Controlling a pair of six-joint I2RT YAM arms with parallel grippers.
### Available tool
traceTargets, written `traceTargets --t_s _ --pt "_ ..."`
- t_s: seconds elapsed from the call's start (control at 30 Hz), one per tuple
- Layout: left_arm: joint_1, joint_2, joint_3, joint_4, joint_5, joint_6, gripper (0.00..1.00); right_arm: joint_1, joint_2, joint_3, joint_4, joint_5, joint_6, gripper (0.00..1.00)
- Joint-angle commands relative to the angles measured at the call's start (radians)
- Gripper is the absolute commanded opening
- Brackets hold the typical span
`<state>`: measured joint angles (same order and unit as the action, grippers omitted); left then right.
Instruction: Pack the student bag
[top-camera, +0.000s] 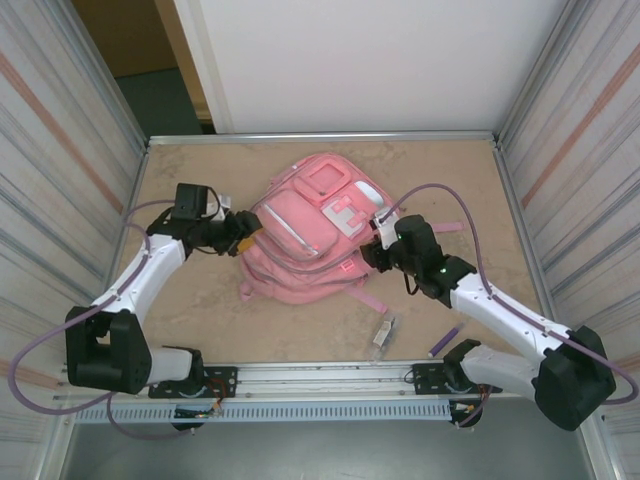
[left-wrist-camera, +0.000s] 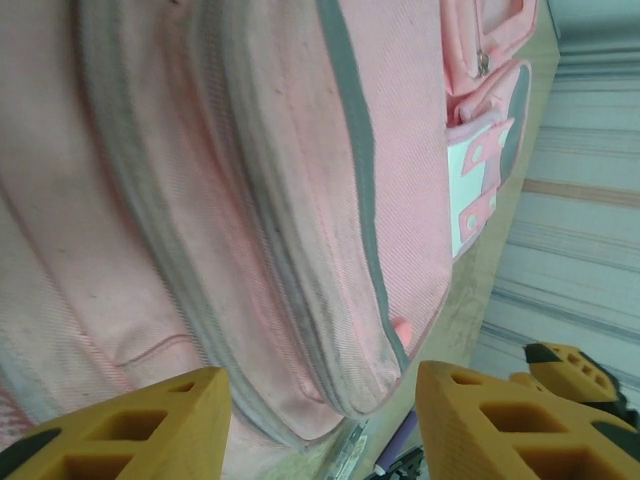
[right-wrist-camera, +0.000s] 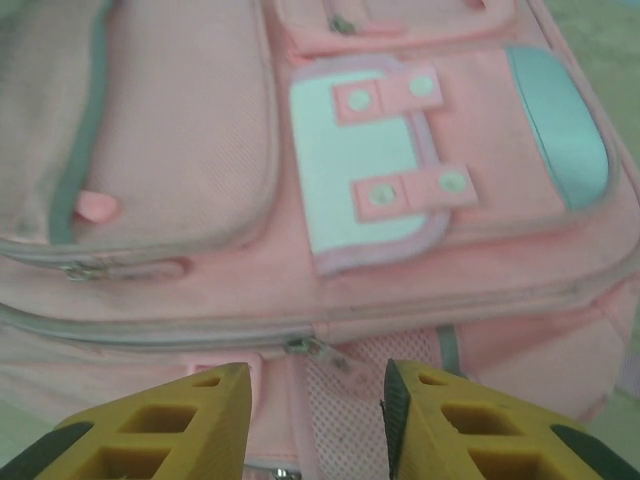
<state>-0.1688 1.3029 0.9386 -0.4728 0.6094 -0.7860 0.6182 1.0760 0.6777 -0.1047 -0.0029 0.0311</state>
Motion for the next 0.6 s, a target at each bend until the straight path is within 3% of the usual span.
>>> traceTargets --t_s 0.0,0.2,0.37,0.47,0.57 --pt "-0.059 0.004 0.054 -0.016 -0.061 -0.022 0.51 0.024 0.02 0.032 -0.017 -0.055 -0.103 0.4" --pt "-0.135 0.119 0.084 0.03 -0.145 -0.053 0.52 0.025 0.128 -0.018 0.147 -0.317 -0.314 0.38" --pt "-0.151 0.14 0.044 0.07 -0.181 -0.154 0.54 -0.014 0.201 0.021 0.131 -0.471 -0.335 0.38" --pt "-0.16 0.126 0.024 0.072 -0.26 -0.174 0.57 -0.016 0.225 0.021 0.133 -0.485 -0.36 0.39" --pt "-0.16 0.131 0.013 0.115 -0.271 -0.209 0.55 -0.012 0.262 0.051 0.091 -0.457 -0.39 0.39"
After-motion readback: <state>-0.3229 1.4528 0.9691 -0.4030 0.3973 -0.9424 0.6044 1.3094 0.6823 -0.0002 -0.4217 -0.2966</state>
